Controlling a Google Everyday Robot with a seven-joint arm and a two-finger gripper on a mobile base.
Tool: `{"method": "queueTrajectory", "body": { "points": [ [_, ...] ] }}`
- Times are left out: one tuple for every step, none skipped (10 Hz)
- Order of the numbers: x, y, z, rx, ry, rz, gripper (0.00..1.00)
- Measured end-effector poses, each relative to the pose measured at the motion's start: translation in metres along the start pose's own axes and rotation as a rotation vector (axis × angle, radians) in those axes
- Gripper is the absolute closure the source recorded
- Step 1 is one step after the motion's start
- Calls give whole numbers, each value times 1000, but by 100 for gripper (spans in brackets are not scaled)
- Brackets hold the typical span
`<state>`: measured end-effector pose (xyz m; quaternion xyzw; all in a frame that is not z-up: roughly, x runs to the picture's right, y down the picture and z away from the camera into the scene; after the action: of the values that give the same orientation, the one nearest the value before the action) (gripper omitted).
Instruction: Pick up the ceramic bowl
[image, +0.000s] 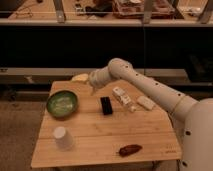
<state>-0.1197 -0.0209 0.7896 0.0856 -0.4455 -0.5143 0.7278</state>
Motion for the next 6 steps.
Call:
{"method": "queueTrajectory", "body": {
  "points": [
    [7,3,4,-40,-11,-13,20],
    [17,8,11,-90,-11,-9,20],
    [30,14,20,-145,3,6,20],
    [38,18,26,-175,16,18,20],
    [42,20,33,-194,21,27,20],
    [43,22,44,-214,22,34,20]
  ]
}}
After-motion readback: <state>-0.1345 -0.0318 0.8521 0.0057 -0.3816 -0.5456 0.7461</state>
